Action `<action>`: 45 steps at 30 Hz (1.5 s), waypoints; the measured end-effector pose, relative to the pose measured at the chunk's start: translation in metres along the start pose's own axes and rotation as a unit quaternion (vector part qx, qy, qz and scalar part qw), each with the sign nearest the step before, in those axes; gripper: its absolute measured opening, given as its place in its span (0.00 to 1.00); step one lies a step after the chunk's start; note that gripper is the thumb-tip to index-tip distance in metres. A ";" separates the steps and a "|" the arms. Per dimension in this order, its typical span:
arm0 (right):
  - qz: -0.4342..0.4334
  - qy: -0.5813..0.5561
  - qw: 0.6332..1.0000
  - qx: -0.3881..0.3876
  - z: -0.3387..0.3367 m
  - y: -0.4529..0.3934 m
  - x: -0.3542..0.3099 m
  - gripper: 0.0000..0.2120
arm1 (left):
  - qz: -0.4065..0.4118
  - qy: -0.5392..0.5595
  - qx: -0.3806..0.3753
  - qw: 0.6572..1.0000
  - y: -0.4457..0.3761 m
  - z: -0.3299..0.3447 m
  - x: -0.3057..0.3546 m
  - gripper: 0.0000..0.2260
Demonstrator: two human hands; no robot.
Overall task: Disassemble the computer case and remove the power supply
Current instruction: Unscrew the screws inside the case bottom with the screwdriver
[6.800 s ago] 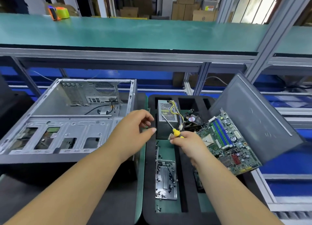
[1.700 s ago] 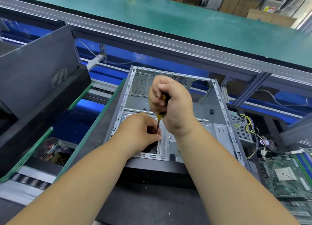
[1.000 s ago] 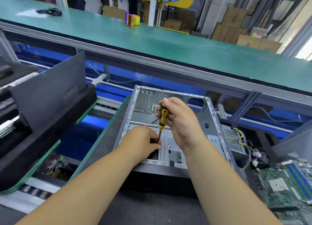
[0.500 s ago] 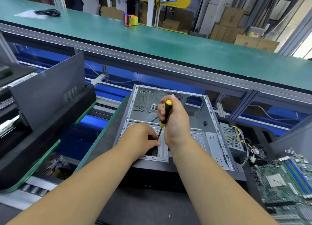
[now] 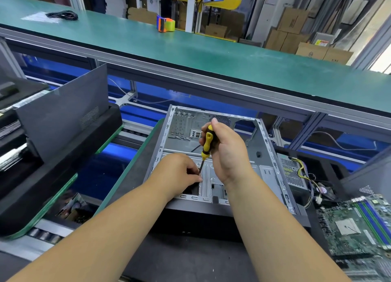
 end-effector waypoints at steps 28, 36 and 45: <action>0.010 -0.026 0.999 -0.036 0.002 0.002 0.001 0.15 | 0.011 -0.004 0.009 1.000 -0.001 0.001 -0.001 0.07; -0.005 -0.072 0.996 -0.051 0.011 -0.007 0.008 0.23 | 0.007 -0.002 0.017 1.000 -0.004 0.002 -0.005 0.06; -0.045 -0.058 0.994 -0.083 0.019 0.002 0.007 0.10 | 0.000 -0.016 0.026 1.000 -0.006 0.004 -0.008 0.06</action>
Point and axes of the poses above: each hand's wrist, its own y-axis away from the middle knuckle, its own z-axis out of the palm, x = y × z, the point moved 9 cm from there along -y, towards the middle knuckle, and after that the axes turned 3 degrees about -z, right-handed, at the moved point
